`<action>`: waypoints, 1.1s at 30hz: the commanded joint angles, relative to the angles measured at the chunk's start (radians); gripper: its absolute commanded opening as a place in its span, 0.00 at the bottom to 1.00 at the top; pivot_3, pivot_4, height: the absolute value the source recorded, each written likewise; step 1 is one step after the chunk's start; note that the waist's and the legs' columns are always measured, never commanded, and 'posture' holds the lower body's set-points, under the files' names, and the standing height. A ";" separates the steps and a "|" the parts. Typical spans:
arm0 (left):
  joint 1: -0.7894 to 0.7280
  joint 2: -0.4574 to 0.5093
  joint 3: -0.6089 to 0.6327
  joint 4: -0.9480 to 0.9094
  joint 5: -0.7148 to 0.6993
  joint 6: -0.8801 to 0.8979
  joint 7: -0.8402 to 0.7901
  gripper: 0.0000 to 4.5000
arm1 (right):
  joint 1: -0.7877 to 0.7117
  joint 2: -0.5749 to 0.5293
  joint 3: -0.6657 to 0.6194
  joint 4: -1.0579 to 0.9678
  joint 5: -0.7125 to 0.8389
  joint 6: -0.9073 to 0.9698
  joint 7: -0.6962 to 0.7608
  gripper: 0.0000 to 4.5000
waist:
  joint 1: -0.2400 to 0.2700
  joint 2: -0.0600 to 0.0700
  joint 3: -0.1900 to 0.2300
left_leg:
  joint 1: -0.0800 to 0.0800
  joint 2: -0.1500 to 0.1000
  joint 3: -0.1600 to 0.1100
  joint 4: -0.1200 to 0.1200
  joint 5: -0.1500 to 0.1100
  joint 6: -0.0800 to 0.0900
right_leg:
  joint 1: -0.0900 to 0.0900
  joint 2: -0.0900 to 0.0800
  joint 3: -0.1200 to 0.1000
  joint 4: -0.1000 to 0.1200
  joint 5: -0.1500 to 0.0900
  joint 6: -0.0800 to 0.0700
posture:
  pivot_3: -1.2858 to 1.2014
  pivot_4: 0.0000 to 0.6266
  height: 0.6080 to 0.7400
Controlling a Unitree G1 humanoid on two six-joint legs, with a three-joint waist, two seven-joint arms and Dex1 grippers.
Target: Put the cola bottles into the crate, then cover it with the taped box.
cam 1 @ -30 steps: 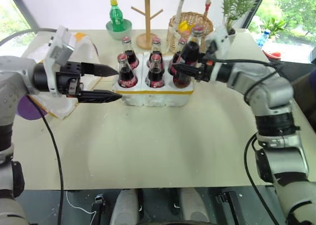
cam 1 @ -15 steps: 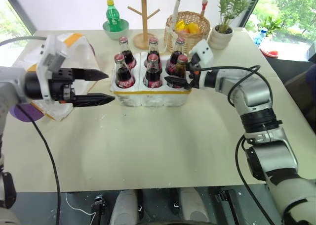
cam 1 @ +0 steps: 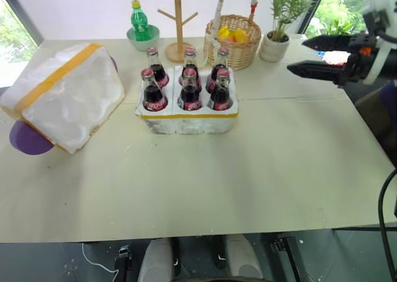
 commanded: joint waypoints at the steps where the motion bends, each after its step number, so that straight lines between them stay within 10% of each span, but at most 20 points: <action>1: -0.019 0.012 -0.133 0.067 0.029 -0.099 -0.004 1.00 | -0.031 -0.001 -0.030 -0.035 0.042 -0.010 0.040 0.99 | 0.002 0.001 0.000 | 0.000 0.000 0.000 -0.001 0.000 -0.001 | -0.001 0.000 0.001 0.001 0.000 0.000 | 0.52 0.24 1.00; 15: -0.680 -0.215 -0.753 0.411 0.254 -0.271 -0.004 1.00 | -0.029 -0.002 -0.063 -0.143 0.117 0.045 0.030 0.99 | 0.009 -0.002 -0.001 | -0.009 -0.001 0.002 -0.002 0.002 -0.002 | -0.011 0.002 0.001 0.004 0.001 0.000 | 0.52 0.24 1.00; 18: -0.732 -0.234 -0.790 0.462 0.285 -0.293 -0.034 0.82 | -0.011 -0.008 -0.076 -0.160 0.125 0.053 0.018 1.00 | 0.008 -0.003 -0.001 | -0.009 -0.001 0.002 -0.002 0.002 -0.002 | -0.012 0.002 0.001 0.004 0.001 0.000 | 0.52 0.24 1.00; 25: -0.767 -0.237 -0.808 0.493 0.314 -0.316 -0.075 0.07 | -0.014 -0.030 -0.081 -0.148 0.151 0.096 0.016 1.00 | 0.008 -0.003 -0.001 | -0.009 0.000 0.002 -0.001 0.002 -0.002 | -0.012 0.002 0.001 0.005 0.001 0.000 | 0.52 0.24 1.00; 33: -0.804 -0.278 -0.684 0.414 0.289 -0.543 0.127 0.05 | 0.037 -0.056 -0.127 -0.160 0.163 0.080 0.023 1.00 | 0.013 -0.003 -0.001 | -0.010 0.000 0.001 0.000 0.002 -0.002 | -0.012 0.002 0.000 0.005 0.001 0.000 | 0.52 0.24 1.00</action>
